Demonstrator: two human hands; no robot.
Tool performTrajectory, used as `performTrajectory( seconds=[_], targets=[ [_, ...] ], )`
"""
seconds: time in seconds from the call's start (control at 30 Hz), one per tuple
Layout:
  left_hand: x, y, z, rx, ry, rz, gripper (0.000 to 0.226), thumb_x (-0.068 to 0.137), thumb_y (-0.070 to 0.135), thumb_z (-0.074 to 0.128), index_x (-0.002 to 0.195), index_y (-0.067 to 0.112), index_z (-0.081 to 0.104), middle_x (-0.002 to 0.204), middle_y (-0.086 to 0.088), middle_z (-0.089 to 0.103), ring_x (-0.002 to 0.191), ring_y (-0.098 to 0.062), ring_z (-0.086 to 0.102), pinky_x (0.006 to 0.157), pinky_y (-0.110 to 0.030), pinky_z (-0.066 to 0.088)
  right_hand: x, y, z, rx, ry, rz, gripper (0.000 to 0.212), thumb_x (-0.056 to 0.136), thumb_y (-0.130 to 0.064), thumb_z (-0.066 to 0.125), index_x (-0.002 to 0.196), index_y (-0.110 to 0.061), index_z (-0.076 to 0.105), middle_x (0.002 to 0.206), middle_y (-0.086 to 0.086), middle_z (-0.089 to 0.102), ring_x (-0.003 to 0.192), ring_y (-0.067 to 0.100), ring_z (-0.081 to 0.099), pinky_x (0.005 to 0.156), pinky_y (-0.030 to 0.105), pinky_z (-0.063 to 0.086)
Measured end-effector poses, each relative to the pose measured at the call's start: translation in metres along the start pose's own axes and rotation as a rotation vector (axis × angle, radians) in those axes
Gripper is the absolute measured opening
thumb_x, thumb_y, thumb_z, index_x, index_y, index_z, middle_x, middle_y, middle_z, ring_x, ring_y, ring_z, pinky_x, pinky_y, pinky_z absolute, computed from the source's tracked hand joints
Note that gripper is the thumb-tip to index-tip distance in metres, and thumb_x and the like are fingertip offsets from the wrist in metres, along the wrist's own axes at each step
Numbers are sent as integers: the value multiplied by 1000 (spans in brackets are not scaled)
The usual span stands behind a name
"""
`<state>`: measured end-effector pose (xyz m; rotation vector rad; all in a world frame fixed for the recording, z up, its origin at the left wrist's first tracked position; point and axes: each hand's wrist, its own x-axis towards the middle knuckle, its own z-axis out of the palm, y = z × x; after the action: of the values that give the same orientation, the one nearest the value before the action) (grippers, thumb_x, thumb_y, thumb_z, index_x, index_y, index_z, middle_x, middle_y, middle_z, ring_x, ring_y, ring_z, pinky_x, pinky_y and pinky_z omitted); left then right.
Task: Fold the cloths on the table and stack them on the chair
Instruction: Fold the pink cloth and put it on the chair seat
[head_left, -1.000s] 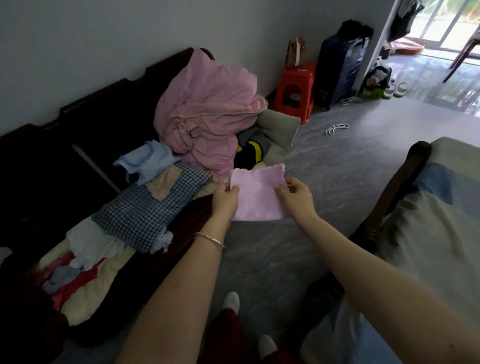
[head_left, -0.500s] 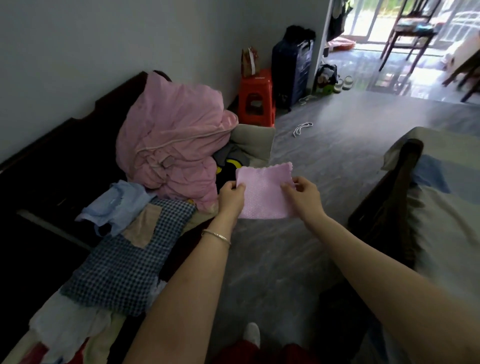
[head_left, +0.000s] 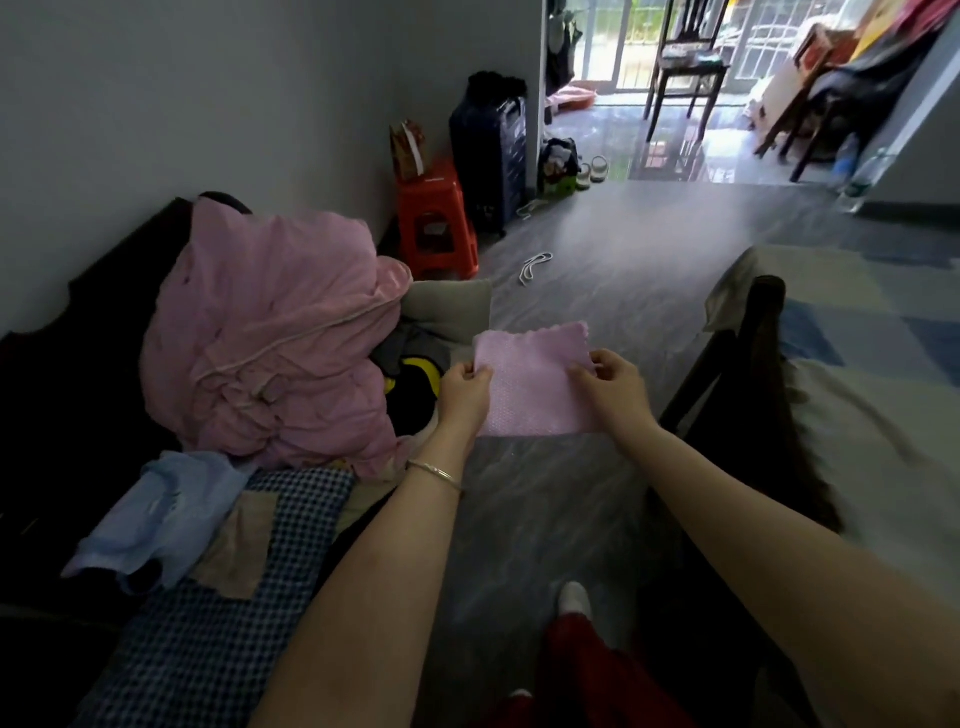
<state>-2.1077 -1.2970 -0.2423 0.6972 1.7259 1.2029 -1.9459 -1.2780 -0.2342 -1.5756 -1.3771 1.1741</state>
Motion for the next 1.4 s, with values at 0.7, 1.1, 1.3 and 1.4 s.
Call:
performTrajectory(
  seconds=[0.7, 1.1, 1.3, 1.4],
  targets=[
    [175, 79, 95, 155, -41, 54, 33, 93, 12, 49, 64, 23, 39, 81, -7, 50, 86, -19, 43, 75, -26, 35, 206, -18, -7, 13, 71, 26, 4, 84, -17, 58, 80, -15, 59, 76, 6, 61, 72, 18, 52, 69, 28, 39],
    [263, 120, 139, 169, -94, 72, 7, 94, 12, 49, 89, 8, 51, 67, 4, 44, 76, -17, 43, 53, -17, 33, 308, -29, -8, 36, 100, 67, 8, 84, -18, 57, 84, -12, 61, 85, 14, 64, 75, 21, 54, 70, 31, 40],
    [319, 143, 151, 186, -119, 94, 11, 93, 11, 51, 93, 2, 57, 71, -3, 50, 74, -18, 44, 53, -18, 32, 359, -42, 2, 72, 140, 63, 7, 85, -15, 57, 87, -9, 60, 83, 12, 62, 74, 20, 51, 69, 29, 39],
    [349, 155, 156, 173, -127, 83, 27, 92, 11, 52, 109, -10, 59, 85, -8, 54, 77, -17, 46, 56, -21, 35, 385, -52, 9, 86, 152, 68, 8, 86, -15, 57, 89, -9, 60, 84, 12, 61, 75, 20, 52, 70, 30, 39]
  ],
)
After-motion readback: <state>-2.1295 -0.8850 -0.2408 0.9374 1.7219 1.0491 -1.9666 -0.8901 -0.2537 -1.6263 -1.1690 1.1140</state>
